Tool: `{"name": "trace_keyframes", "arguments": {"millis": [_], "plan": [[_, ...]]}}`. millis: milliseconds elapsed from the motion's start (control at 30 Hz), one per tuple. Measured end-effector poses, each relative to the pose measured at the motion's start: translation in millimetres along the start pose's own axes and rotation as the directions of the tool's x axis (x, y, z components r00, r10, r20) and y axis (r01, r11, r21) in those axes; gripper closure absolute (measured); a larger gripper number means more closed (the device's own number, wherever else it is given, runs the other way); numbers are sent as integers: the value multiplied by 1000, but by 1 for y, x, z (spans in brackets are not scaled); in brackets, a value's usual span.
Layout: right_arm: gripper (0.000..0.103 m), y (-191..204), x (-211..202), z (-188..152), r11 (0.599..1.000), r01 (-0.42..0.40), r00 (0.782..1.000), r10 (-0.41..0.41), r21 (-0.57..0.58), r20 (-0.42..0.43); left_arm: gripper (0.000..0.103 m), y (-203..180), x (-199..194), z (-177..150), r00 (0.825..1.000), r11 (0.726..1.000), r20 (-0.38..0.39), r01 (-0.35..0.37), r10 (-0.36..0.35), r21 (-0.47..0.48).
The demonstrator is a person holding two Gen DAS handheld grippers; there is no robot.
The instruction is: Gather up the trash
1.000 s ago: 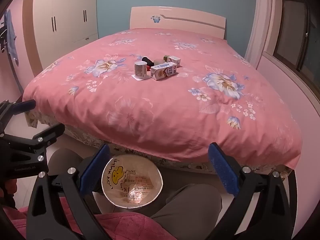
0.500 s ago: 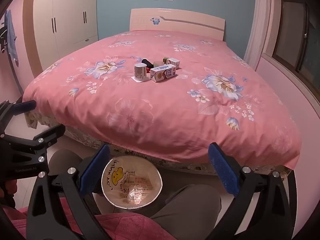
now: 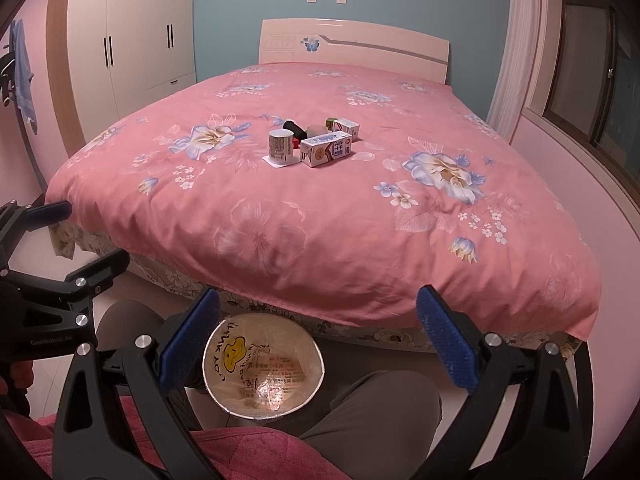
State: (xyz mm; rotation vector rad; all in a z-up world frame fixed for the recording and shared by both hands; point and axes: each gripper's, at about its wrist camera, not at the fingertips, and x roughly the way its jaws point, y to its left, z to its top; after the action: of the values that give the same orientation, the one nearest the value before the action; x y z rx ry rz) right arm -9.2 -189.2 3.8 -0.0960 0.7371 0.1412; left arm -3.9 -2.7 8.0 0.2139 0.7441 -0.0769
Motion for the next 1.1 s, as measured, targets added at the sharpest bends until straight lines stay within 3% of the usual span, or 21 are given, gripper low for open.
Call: {"name": "trace_keyframes", "arguments": {"millis": [1100], "plan": [[7,0,2,-3,1000,-3,1000,3,4,-4,3,-1,-1,-1,1000,1000,3,-2,2,1]]}}
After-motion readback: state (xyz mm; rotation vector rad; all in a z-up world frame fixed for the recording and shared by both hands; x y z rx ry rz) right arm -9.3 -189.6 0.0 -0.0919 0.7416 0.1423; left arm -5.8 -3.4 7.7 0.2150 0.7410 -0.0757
